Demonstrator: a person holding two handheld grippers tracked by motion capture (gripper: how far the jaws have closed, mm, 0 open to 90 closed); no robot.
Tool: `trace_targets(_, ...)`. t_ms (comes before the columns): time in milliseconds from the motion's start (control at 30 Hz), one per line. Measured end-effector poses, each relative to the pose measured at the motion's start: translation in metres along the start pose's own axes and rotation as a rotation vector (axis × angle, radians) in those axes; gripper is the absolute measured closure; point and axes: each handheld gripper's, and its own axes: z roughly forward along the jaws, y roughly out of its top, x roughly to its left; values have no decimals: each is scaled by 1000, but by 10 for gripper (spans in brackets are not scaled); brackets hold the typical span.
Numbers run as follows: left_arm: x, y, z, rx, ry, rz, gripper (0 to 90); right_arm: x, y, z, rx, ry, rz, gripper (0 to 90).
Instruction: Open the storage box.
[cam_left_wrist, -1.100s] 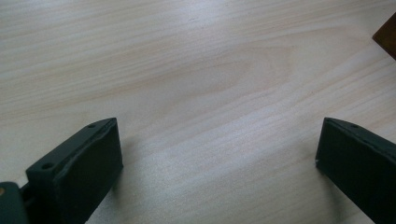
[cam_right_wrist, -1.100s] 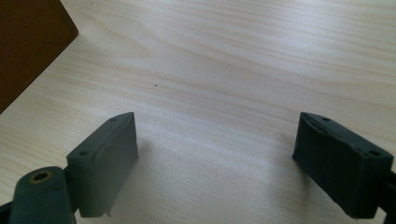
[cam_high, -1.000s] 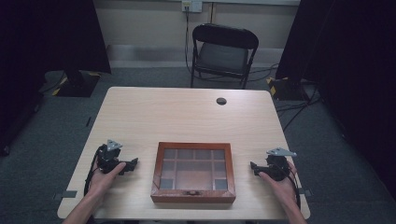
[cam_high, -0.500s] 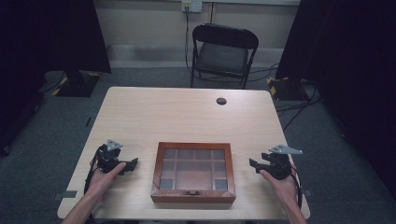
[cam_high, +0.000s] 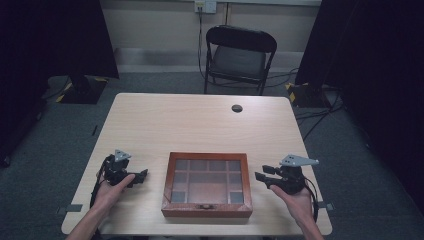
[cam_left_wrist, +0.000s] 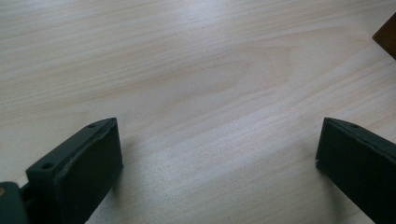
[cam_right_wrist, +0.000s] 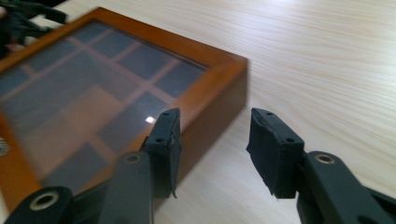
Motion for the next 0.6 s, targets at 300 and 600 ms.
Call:
trace_targets(300, 0, 0, 0, 0, 0, 0, 0, 30, 10, 6, 15, 109, -77, 594)
trace_targets(600, 0, 0, 0, 0, 0, 0, 0, 59, 15, 18, 40, 205, -144, 643)
